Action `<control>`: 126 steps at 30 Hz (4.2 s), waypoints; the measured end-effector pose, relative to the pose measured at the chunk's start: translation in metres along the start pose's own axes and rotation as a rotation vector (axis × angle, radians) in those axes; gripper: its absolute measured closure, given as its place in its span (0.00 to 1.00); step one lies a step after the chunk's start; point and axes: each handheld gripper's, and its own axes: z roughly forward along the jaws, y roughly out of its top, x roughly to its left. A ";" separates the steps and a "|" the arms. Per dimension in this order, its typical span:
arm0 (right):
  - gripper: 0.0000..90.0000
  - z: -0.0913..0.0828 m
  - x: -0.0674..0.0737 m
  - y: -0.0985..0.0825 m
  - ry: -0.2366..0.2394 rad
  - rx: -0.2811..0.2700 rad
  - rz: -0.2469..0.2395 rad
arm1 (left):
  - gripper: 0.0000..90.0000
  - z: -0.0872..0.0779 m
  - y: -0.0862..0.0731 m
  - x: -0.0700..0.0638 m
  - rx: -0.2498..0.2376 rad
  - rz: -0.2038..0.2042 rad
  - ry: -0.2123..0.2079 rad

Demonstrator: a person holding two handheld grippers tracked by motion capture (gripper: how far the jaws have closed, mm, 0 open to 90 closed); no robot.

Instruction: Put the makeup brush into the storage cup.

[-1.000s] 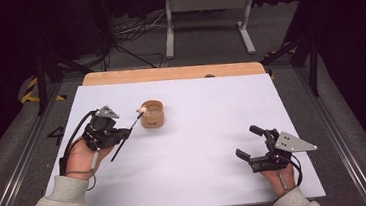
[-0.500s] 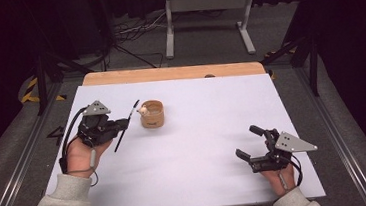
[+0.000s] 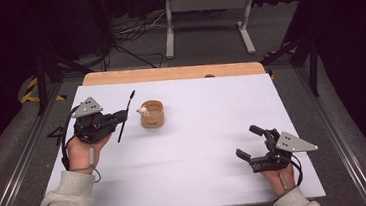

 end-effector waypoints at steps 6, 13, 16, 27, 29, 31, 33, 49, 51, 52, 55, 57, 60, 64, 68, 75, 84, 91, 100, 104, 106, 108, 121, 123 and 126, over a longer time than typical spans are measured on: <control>0.04 0.000 0.000 0.000 0.001 0.000 0.002 | 0.94 -0.002 0.001 0.000 -0.091 0.028 0.000; 0.04 0.000 0.000 0.000 0.002 0.000 0.003 | 0.94 0.002 0.003 0.000 -0.136 0.037 0.013; 0.04 0.000 0.000 0.000 0.003 0.000 0.004 | 0.94 0.005 0.005 0.000 -0.164 0.035 0.007; 0.04 0.000 -0.001 0.000 0.005 -0.004 0.008 | 0.94 0.013 0.006 0.004 -0.272 0.024 -0.024; 0.04 -0.001 -0.001 0.000 0.004 -0.004 0.010 | 0.94 0.014 0.007 0.006 -0.280 0.021 -0.024; 0.04 0.000 -0.001 0.000 0.005 -0.004 0.007 | 0.94 0.016 0.008 0.006 -0.285 0.027 -0.026; 0.04 -0.001 -0.001 0.000 0.004 -0.004 0.010 | 0.94 0.017 0.009 0.007 -0.294 0.043 -0.022; 0.04 -0.003 -0.001 0.000 0.006 -0.010 0.009 | 0.94 0.033 0.024 0.011 -0.312 0.036 -0.038; 0.04 -0.003 0.000 0.000 0.006 -0.012 0.011 | 0.94 0.036 0.027 0.012 -0.312 0.028 -0.042; 0.04 -0.003 0.000 0.000 0.006 -0.012 0.011 | 0.94 0.036 0.027 0.012 -0.312 0.028 -0.042; 0.04 -0.003 0.000 0.001 0.008 -0.012 0.011 | 0.94 0.040 0.031 0.012 -0.321 0.030 -0.034; 0.04 -0.003 -0.001 0.000 0.010 -0.011 0.010 | 0.94 0.043 0.033 0.011 -0.323 0.034 -0.030; 0.04 -0.003 -0.001 0.000 0.011 -0.013 0.011 | 0.94 0.048 0.038 0.009 -0.326 0.042 -0.028; 0.04 -0.004 -0.001 0.000 0.013 -0.018 0.014 | 0.94 0.052 0.042 0.010 -0.331 0.041 -0.034; 0.04 -0.004 -0.001 0.000 0.016 -0.017 0.014 | 0.94 0.058 0.043 0.011 -0.348 0.036 -0.056; 0.04 -0.005 -0.001 0.001 0.014 -0.020 0.014 | 0.94 0.068 0.044 0.017 -0.357 0.015 -0.047; 0.04 -0.005 -0.002 0.000 0.021 -0.019 0.020 | 0.94 0.080 0.040 0.019 -0.374 0.053 -0.021; 0.04 -0.006 -0.002 0.000 0.020 -0.020 0.025 | 0.94 0.087 0.038 0.023 -0.372 0.040 -0.027; 0.04 -0.006 -0.003 0.000 0.018 -0.025 0.031 | 0.94 0.098 0.030 0.029 -0.364 0.015 -0.065; 0.04 -0.006 -0.003 0.000 0.022 -0.024 0.030 | 0.94 0.100 0.026 0.032 -0.366 0.010 -0.060; 0.04 -0.006 -0.003 0.000 0.022 -0.024 0.031 | 0.94 0.101 0.022 0.033 -0.365 0.017 -0.055; 0.04 -0.006 -0.003 0.000 0.022 -0.024 0.030 | 0.94 0.103 0.020 0.034 -0.350 0.001 -0.065; 0.04 -0.007 -0.002 0.000 0.028 -0.028 0.027 | 0.94 0.113 0.008 0.037 -0.364 -0.020 -0.111; 0.04 -0.007 -0.002 0.001 0.030 -0.029 0.027 | 0.94 0.115 0.006 0.037 -0.363 -0.023 -0.118; 0.04 -0.007 -0.002 0.001 0.030 -0.028 0.028 | 0.94 0.117 0.004 0.037 -0.360 -0.018 -0.123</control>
